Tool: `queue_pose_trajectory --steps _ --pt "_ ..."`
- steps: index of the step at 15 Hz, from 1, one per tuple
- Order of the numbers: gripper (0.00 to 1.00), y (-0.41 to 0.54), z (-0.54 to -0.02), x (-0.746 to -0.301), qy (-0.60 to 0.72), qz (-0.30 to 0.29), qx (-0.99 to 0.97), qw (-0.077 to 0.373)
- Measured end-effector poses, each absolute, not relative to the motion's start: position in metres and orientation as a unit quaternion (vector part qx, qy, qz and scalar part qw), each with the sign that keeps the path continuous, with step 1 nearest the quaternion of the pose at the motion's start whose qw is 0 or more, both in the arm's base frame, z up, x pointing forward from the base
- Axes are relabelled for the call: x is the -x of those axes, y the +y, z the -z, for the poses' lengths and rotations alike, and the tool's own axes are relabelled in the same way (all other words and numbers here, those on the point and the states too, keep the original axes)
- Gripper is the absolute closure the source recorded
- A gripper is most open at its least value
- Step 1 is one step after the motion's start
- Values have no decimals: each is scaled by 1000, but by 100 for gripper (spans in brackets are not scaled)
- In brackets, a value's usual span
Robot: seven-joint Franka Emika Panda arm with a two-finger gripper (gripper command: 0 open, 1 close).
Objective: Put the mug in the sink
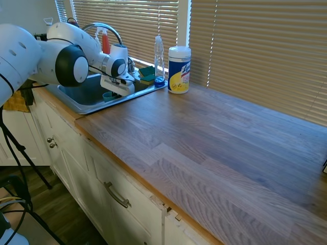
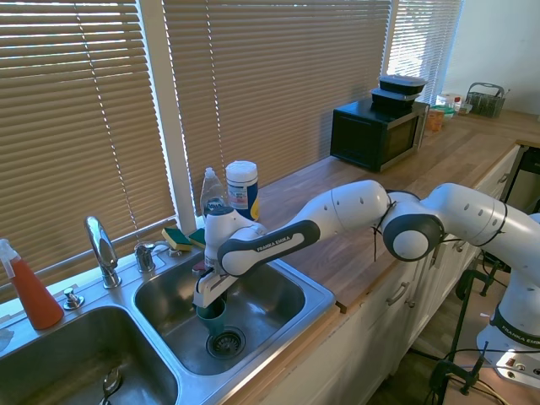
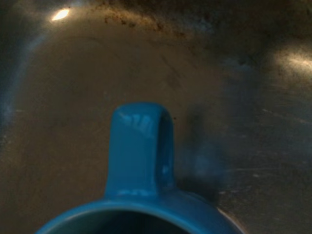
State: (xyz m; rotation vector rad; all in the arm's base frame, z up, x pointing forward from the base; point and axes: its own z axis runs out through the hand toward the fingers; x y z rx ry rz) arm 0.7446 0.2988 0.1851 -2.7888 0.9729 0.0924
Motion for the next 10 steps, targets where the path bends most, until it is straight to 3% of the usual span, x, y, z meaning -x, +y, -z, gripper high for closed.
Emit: queue_pose_trajectory --steps 1,10 --pt "0 299 -184 -747 328 -35 940 92" --pt "0 305 -171 -748 317 -51 942 93"
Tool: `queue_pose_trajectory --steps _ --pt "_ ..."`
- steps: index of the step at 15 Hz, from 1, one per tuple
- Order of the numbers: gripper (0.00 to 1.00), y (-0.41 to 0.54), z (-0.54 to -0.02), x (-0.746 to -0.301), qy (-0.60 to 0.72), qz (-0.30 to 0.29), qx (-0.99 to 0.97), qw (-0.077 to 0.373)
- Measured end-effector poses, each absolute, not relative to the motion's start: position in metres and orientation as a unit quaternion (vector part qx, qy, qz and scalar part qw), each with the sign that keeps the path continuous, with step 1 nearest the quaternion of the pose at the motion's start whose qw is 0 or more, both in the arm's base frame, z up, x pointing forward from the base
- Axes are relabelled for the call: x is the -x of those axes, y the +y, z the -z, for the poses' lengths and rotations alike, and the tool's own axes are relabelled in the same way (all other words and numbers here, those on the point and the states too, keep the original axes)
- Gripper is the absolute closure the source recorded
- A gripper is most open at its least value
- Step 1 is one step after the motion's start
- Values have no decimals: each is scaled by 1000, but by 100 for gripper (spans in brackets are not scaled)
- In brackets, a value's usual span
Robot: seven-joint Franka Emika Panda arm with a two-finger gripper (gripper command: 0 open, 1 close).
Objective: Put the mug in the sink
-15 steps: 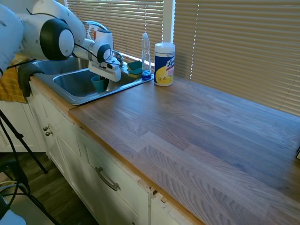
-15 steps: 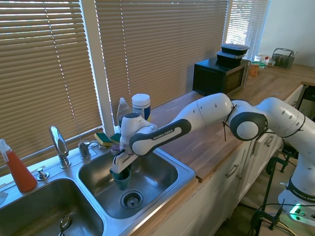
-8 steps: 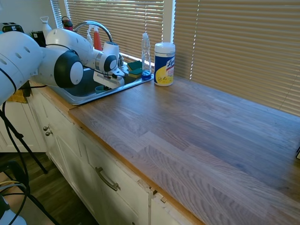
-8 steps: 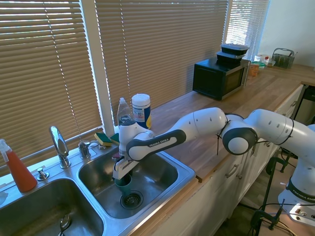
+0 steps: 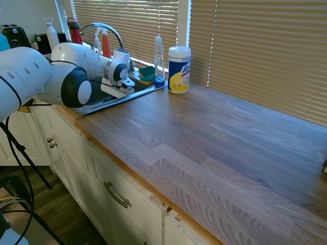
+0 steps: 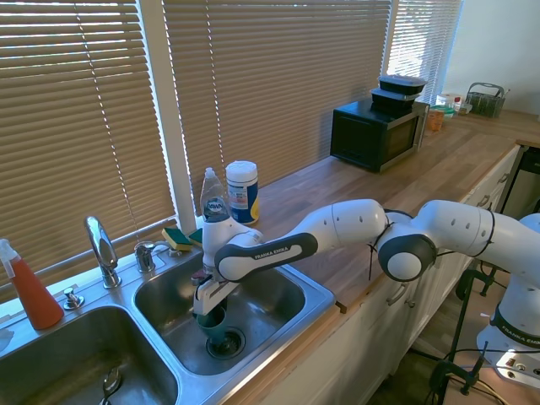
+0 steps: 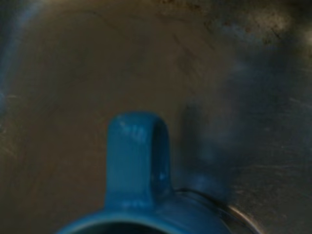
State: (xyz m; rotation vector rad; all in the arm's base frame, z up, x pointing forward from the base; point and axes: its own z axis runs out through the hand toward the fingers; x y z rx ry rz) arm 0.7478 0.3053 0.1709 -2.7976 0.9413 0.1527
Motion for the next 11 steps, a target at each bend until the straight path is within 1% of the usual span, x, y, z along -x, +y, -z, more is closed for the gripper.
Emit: queue_pose_trajectory --steps 5,11 --pt "0 307 -186 -751 313 -45 944 98" --pt "0 313 -242 -752 309 -33 946 96"
